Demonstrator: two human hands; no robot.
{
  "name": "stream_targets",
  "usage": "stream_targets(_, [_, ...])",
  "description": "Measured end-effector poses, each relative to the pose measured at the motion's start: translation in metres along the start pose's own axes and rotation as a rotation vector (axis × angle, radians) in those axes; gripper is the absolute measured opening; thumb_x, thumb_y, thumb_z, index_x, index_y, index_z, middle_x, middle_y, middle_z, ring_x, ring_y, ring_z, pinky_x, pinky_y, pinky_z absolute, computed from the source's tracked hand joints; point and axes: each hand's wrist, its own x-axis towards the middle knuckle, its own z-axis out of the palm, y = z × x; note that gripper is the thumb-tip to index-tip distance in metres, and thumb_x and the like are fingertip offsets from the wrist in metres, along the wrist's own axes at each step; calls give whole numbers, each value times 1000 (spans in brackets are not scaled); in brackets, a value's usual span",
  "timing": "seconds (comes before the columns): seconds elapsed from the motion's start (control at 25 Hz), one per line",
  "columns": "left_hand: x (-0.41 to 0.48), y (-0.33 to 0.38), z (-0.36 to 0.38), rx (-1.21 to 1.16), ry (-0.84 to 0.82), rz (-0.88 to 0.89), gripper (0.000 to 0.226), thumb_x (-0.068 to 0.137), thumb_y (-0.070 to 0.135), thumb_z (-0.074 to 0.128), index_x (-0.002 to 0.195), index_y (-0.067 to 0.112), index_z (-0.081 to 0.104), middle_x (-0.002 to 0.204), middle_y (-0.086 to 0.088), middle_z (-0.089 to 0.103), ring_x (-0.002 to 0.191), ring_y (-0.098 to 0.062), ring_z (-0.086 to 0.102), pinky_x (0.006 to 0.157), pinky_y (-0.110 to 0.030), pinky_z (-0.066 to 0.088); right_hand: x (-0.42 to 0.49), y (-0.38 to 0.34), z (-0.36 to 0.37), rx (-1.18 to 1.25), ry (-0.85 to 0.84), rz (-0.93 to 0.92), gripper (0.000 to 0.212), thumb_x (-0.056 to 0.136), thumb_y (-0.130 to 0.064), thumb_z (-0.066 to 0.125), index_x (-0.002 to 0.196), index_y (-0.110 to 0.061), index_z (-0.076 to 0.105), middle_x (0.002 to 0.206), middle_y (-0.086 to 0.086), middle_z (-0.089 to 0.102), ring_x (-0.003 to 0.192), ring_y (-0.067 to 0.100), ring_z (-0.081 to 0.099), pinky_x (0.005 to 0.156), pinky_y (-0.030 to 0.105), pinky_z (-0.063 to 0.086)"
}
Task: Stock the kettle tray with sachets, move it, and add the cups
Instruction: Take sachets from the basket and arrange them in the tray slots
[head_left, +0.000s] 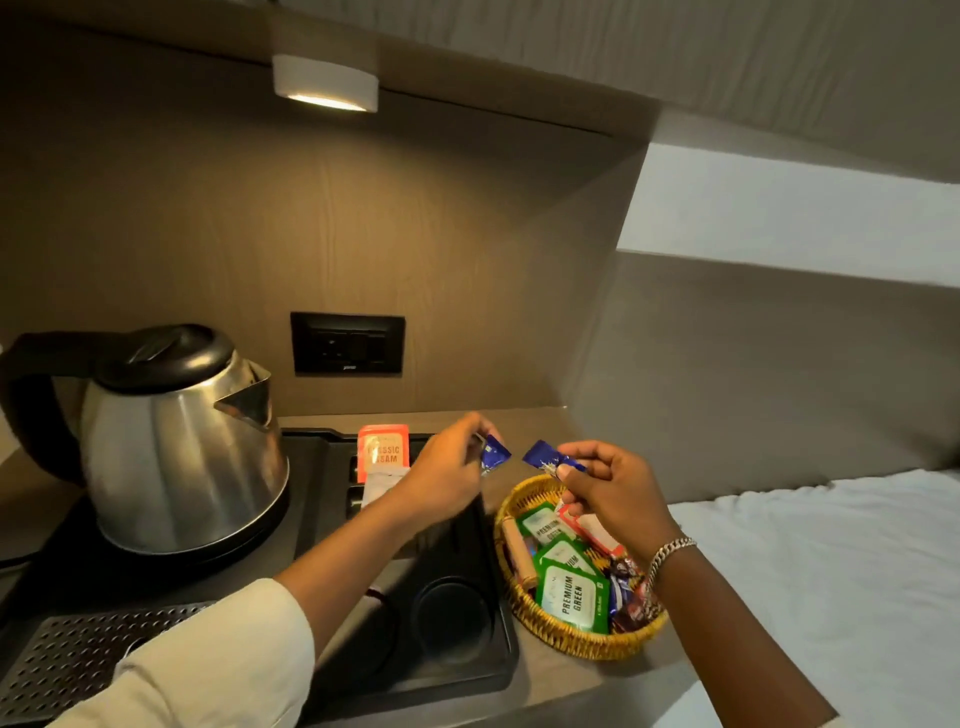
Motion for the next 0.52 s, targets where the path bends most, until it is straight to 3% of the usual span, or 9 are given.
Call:
stream_targets(0.04, [-8,-9,-10,30,58,11,18,92,2,49,101,16,57,93,-4,65,87,-19,62,73,-34,50,0,-3,11,-2,-33,-4,17,87,-2,65,100,-12,68,68,7,70,54,13,61,50,24,53])
stream_targets(0.12, [-22,-27,-27,67,161,-2,12,96,15,51,90,24,55,84,2,62,78,-14,58,62,-26,45,0,-6,33,-17,-93,-26,16,86,-2,66,99,-11,69,66,8,68,55,15,61,50,24,52])
stream_targets(0.24, [-38,-46,-47,259,337,-124,22,91,37,58,72,29,52,65,4,61,65,-18,58,57,-29,35,5,-12,72,-48,-159,-56,12,84,-3,69,95,-6,69,61,8,64,51,17,58,45,25,49])
stream_targets(0.4, [-47,-61,-54,570,284,-210,25,93,37,53,93,15,65,98,-16,73,94,-38,63,69,-38,43,8,-14,113,-258,-229,-58,3,82,-13,73,82,-13,70,56,0,64,43,9,57,39,21,44])
stream_targets(0.52, [-51,-65,-59,471,215,-195,25,96,29,54,102,8,66,104,-18,72,96,-36,66,76,-37,52,8,-10,126,-490,-297,-56,6,82,-20,73,76,-18,71,56,-5,64,43,3,54,42,20,43])
